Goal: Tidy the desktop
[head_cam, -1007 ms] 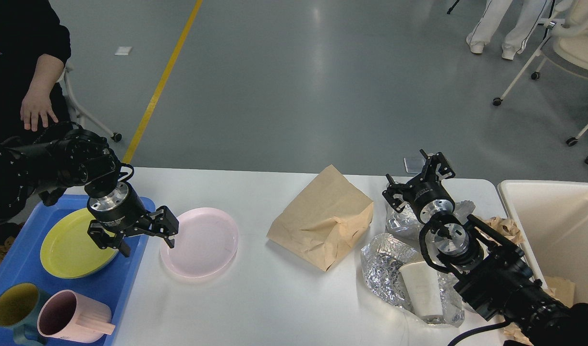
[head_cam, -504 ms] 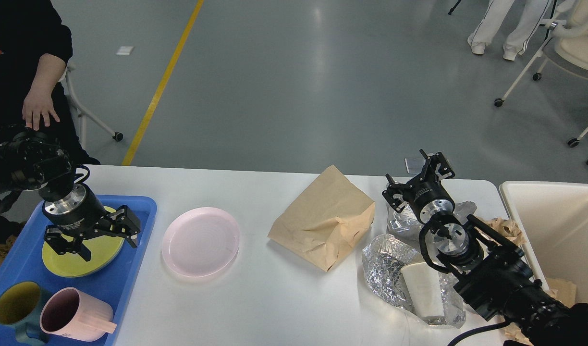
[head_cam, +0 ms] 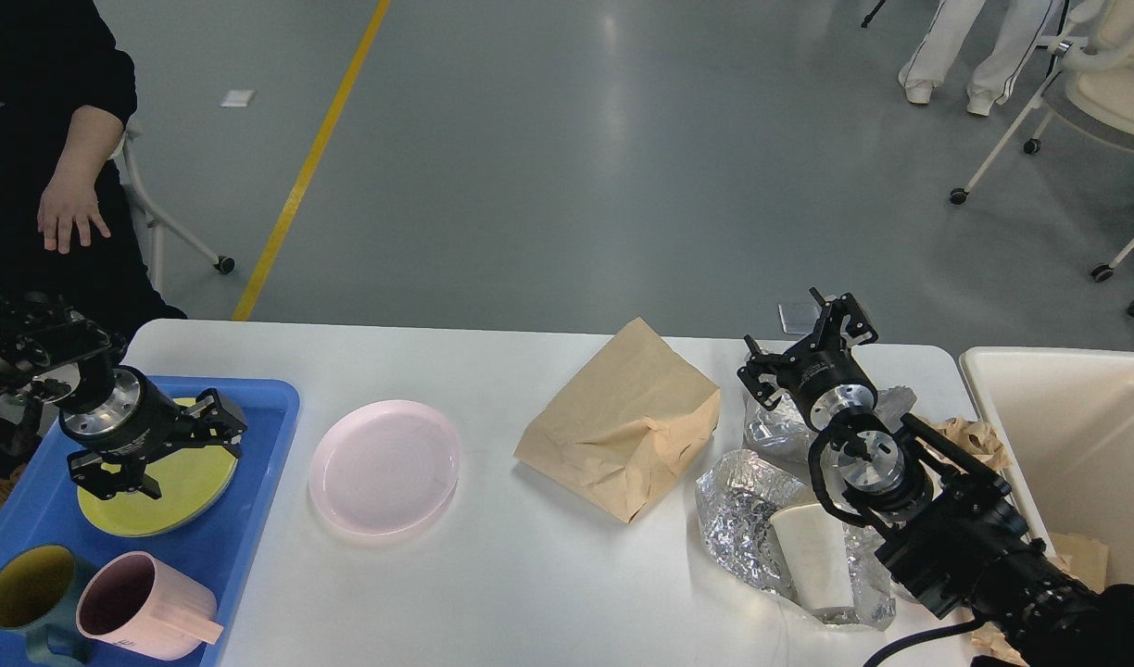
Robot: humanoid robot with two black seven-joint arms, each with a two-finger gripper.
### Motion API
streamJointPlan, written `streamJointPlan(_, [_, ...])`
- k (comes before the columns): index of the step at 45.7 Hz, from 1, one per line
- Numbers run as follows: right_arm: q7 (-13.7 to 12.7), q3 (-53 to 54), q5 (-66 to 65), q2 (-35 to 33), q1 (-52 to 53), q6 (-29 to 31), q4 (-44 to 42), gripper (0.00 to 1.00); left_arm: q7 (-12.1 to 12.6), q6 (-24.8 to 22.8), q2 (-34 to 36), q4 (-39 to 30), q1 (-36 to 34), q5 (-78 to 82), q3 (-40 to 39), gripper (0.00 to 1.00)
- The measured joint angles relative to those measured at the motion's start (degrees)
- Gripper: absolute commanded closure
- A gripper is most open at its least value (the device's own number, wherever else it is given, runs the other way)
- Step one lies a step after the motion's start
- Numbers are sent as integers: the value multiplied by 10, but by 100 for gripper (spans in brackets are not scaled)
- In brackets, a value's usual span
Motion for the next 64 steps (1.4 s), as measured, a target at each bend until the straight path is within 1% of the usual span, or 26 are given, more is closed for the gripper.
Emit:
streamJointPlan(6, [0, 0, 0, 0, 0, 0, 0, 0, 7, 35, 26, 12, 10, -11, -36, 5])
streamJointPlan(14, [0, 0, 0, 0, 0, 0, 0, 0, 9, 121, 28, 18, 34, -9, -56, 4])
streamJointPlan(16, [0, 0, 0, 0, 0, 0, 0, 0, 8, 137, 28, 18, 43, -9, -65, 4])
streamJointPlan(18, [0, 0, 0, 0, 0, 0, 0, 0, 7, 139, 28, 18, 50, -9, -75, 4])
streamJointPlan(22, [0, 0, 0, 0, 0, 0, 0, 0, 6, 121, 31, 21, 73, -8, -115, 4])
streamJointPlan(26, [0, 0, 0, 0, 0, 0, 0, 0, 7, 79, 35, 43, 103, -5, -156, 4])
streamJointPlan(31, [0, 0, 0, 0, 0, 0, 0, 0, 9, 25, 31, 85, 137, -4, -181, 4])
streamJointPlan(35, [0, 0, 0, 0, 0, 0, 0, 0, 10, 4, 27, 105, 151, -4, -189, 4])
streamJointPlan(41, [0, 0, 0, 0, 0, 0, 0, 0, 10, -3, 21, 111, 159, -3, -190, 4])
streamJointPlan(56, [0, 0, 0, 1, 0, 0, 0, 0, 10, -5, 18, 112, 168, -3, -191, 4])
streamJointPlan(64, [0, 0, 0, 1, 0, 0, 0, 0, 10, -5, -5, 112, 168, -3, -191, 4])
